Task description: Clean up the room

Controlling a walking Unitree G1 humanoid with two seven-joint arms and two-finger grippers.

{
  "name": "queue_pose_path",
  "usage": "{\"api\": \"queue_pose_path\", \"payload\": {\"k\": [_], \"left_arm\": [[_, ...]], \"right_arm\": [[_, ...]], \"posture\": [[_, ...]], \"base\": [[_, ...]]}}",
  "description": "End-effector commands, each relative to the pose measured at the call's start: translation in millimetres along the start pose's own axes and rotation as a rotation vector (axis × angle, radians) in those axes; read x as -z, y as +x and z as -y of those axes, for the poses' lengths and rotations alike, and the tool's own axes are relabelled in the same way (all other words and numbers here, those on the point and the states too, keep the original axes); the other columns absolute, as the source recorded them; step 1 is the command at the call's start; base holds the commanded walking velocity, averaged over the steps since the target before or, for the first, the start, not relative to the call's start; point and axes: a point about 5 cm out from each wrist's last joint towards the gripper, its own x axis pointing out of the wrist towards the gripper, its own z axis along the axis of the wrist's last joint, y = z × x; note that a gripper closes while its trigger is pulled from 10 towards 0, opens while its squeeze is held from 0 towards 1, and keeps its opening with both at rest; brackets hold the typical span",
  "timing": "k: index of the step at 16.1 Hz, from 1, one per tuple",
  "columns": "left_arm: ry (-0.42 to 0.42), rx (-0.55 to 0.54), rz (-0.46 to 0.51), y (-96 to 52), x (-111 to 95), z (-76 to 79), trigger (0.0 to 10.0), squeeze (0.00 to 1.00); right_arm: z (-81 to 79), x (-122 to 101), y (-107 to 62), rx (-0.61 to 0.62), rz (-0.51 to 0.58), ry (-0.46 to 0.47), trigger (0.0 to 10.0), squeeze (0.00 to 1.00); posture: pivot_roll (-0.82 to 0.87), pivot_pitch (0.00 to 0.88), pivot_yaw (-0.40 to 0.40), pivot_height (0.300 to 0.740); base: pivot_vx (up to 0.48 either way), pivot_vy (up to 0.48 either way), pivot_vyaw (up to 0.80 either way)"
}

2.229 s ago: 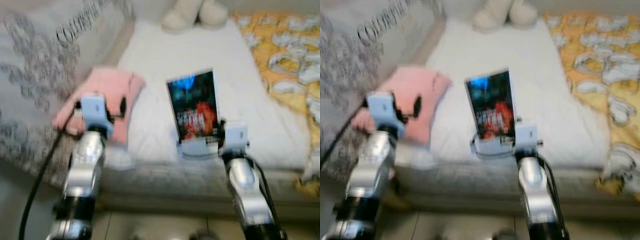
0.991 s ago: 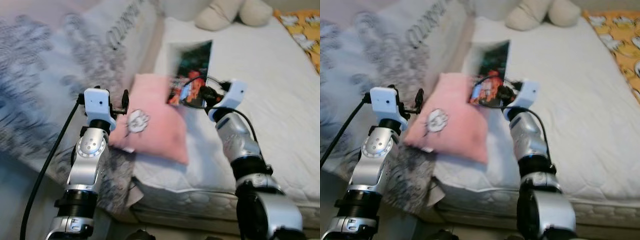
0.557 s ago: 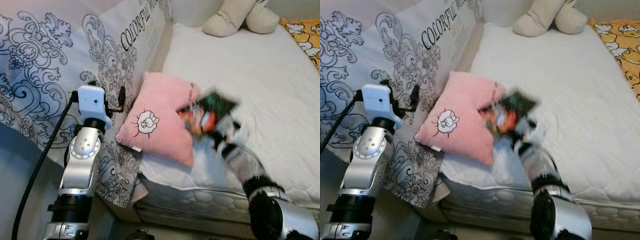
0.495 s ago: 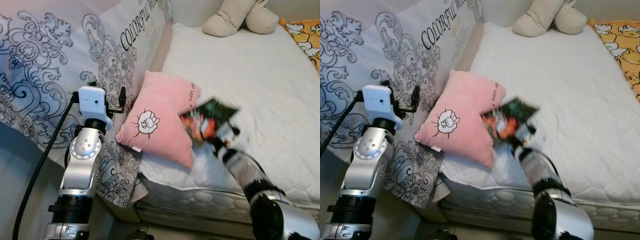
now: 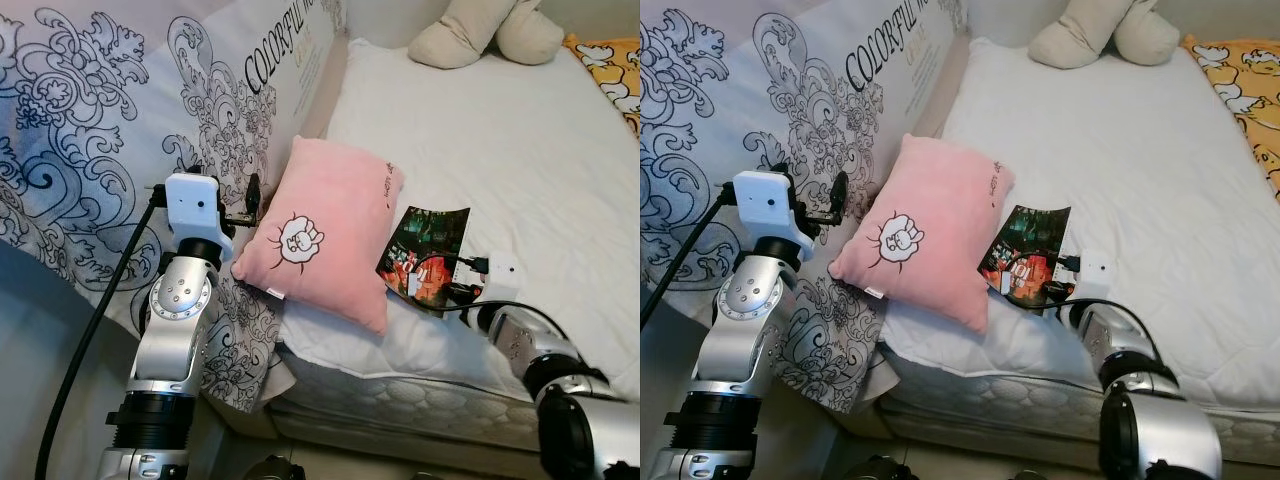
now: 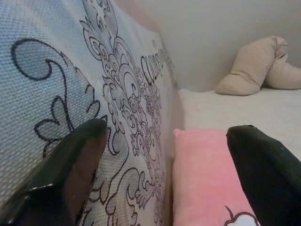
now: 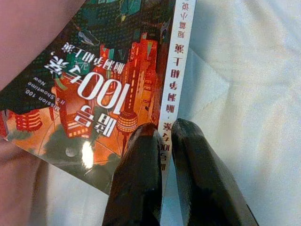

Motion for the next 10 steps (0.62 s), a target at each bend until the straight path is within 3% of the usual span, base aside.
{"api": "queue_pose_path", "payload": {"k": [1, 2, 3, 10], "left_arm": [[0.001, -0.005, -0.003, -0.7, -0.9, 0.1, 10.0, 0.00], [-0.001, -0.004, -0.005, -0.7, -0.5, 1.0, 10.0, 0.00], [-0.006, -0.002, -0.007, -0.2, 0.1, 2.5, 10.0, 0.00], [-0.030, 0.011, -0.008, 4.3, -0.6, 10.9, 10.0, 0.00]], "right_arm": [[-4.4, -8.4, 1.6, -0.029, -0.012, -0.074, 0.0, 0.00], [-2.5, -11.0, 1.0, -0.023, -0.022, -0.115, 0.0, 0.00], [-0.9, -15.2, 0.8, -0.009, -0.039, -0.215, 0.0, 0.00], [-2.8, -42.8, 1.8, 0.044, -0.028, -0.441, 0.0, 0.00]], "posture": [[0.00, 0.000, 0.071, 0.723], [0.00, 0.000, 0.071, 0.723], [-0.01, 0.000, 0.073, 0.723], [-0.01, 0.000, 0.066, 0.723]], "base": [[0.000, 0.000, 0.00], [0.000, 0.000, 0.00], [0.000, 0.000, 0.00], [0.000, 0.000, 0.00]]}}
